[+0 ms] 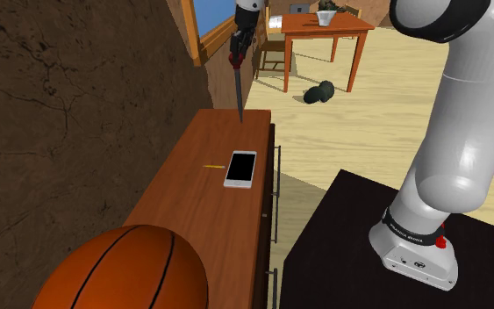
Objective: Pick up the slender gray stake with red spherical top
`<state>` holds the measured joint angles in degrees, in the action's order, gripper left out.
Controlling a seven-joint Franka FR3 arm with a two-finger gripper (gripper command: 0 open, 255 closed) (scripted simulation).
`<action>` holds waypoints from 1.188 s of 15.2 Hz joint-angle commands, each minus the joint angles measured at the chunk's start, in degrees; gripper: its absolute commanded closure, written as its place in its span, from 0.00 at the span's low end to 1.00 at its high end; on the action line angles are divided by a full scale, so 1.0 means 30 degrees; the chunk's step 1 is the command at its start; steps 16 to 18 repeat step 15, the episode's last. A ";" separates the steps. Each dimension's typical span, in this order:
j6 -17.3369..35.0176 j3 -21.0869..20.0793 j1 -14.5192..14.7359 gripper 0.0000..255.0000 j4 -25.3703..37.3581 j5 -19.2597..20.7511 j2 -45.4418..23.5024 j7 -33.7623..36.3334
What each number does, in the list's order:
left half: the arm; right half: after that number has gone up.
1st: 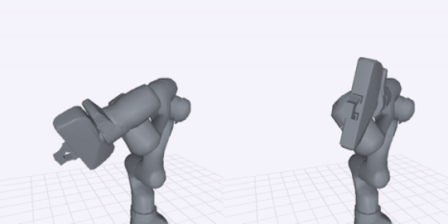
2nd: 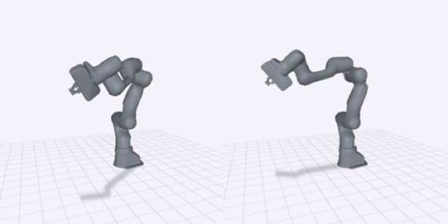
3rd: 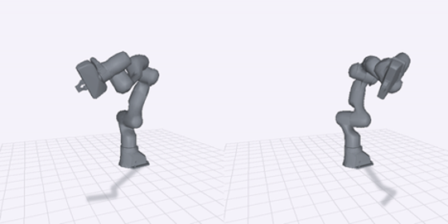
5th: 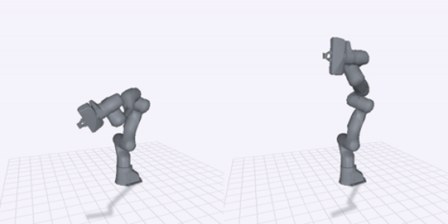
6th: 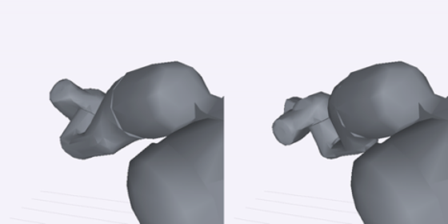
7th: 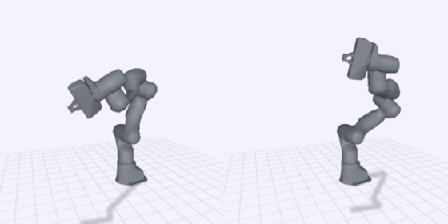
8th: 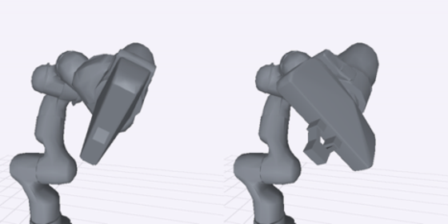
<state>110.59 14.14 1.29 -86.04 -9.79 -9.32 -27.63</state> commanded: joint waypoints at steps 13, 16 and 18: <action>-0.4128 0.0115 -0.0397 1.00 0.5354 -0.0265 -0.1263 0.0296; -0.4178 0.0116 -0.0404 1.00 0.5424 -0.0270 -0.1284 0.0299; -0.4178 0.0116 -0.0404 1.00 0.5424 -0.0270 -0.1284 0.0299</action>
